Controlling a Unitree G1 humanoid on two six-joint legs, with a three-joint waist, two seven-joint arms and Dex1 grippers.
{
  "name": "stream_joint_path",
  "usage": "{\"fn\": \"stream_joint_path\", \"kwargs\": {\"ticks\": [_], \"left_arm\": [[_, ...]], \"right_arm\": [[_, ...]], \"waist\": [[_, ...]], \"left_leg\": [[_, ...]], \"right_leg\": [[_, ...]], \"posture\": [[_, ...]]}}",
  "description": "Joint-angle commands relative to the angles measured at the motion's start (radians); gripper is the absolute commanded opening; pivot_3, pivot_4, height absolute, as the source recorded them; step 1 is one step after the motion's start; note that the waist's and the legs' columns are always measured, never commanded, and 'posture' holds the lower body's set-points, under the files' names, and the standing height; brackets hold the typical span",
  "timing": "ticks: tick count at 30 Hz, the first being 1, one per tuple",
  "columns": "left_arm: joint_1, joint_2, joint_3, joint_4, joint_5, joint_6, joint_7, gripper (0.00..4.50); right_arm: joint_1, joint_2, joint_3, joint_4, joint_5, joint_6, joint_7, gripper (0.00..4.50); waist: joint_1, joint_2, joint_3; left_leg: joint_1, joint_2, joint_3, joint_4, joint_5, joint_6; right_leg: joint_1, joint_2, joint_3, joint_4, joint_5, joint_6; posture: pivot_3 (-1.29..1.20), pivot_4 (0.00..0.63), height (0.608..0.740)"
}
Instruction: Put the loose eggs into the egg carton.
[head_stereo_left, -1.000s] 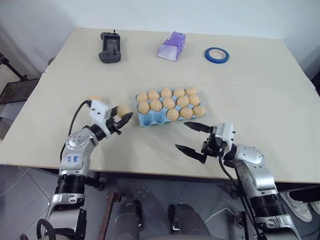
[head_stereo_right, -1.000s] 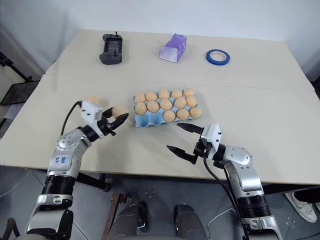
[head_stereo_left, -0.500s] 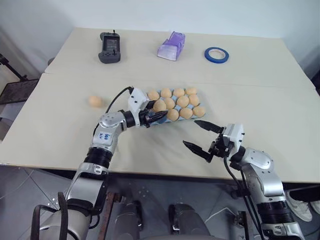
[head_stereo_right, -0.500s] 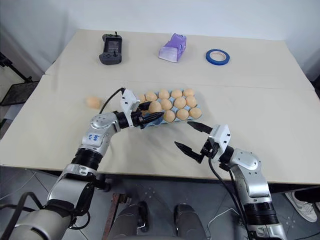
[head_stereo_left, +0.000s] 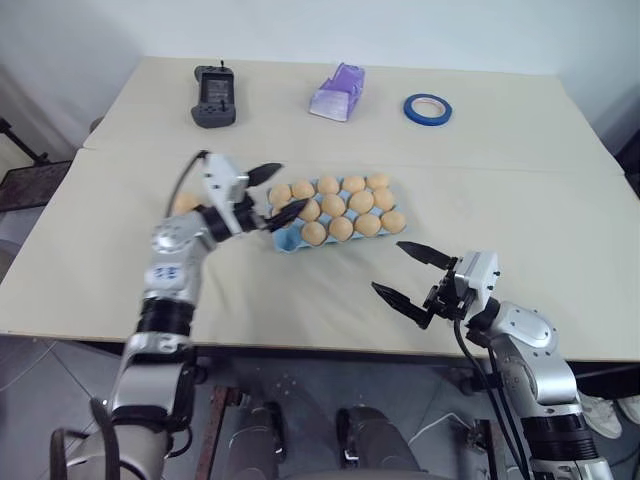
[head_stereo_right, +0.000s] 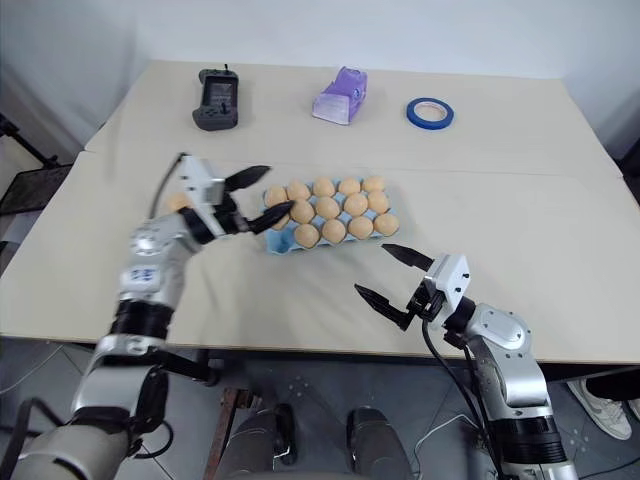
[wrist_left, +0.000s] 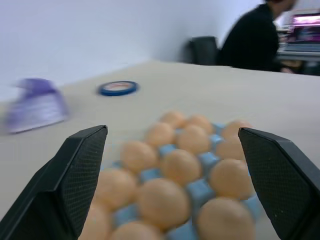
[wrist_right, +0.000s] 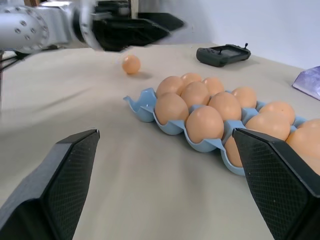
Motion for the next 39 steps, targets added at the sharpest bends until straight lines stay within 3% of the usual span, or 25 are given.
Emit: {"fn": "stream_joint_path", "kwargs": {"ticks": [1,10,18,24,33,39], "left_arm": [[0.123,0.055,0.085,-0.128,-0.048,0.035,0.026,4.47],[0.567,0.029,0.304,-0.384,-0.069,-0.004,0.216,4.47],[0.646,-0.013,0.344,-0.456,-0.103,0.040,0.333,4.47],[0.368,0.005,0.270,-0.300,-0.054,0.125,0.461,4.47],[-0.114,0.047,0.116,0.316,0.135,0.042,0.532,4.47],[-0.274,0.046,0.088,0.615,0.188,-0.041,0.565,4.47]], "right_arm": [[-0.050,0.015,0.009,0.032,0.029,-0.024,0.043,4.50],[-0.188,0.079,0.073,0.188,-0.004,-0.100,0.136,4.50],[-0.230,0.109,0.094,0.247,-0.024,-0.137,0.153,4.50],[-0.254,0.112,0.095,0.261,-0.025,-0.133,0.153,4.50],[-0.261,0.104,0.092,0.227,-0.028,-0.109,0.133,4.50],[-0.240,0.098,0.085,0.195,-0.032,-0.092,0.100,4.50]], "waist": [[-0.002,0.000,0.000],[0.010,-0.001,0.000],[0.007,-0.001,0.000],[0.014,-0.001,0.000],[0.012,-0.002,0.000],[0.010,-0.002,0.000]], "left_leg": [[0.000,0.000,0.000,0.000,0.000,0.000],[0.001,-0.001,-0.001,-0.001,-0.005,0.000],[0.000,-0.001,-0.001,-0.005,-0.005,0.000],[0.000,-0.001,-0.001,-0.006,-0.003,-0.001],[0.000,-0.001,0.001,-0.004,-0.002,0.001],[0.000,0.000,0.003,-0.002,0.000,-0.001]], "right_leg": [[0.000,0.000,0.000,0.000,0.000,0.000],[0.001,-0.005,-0.001,0.000,0.000,-0.001],[0.001,-0.007,-0.003,-0.003,0.000,-0.004],[0.000,-0.006,-0.005,-0.003,-0.001,-0.004],[0.000,-0.003,-0.003,-0.001,0.000,-0.002],[-0.001,-0.001,-0.002,-0.001,0.000,-0.001]], "posture": [[0.00,0.150,0.740],[0.00,0.150,0.740],[0.00,0.150,0.740],[0.00,0.150,0.740],[0.00,0.150,0.740],[0.00,0.150,0.740]]}}
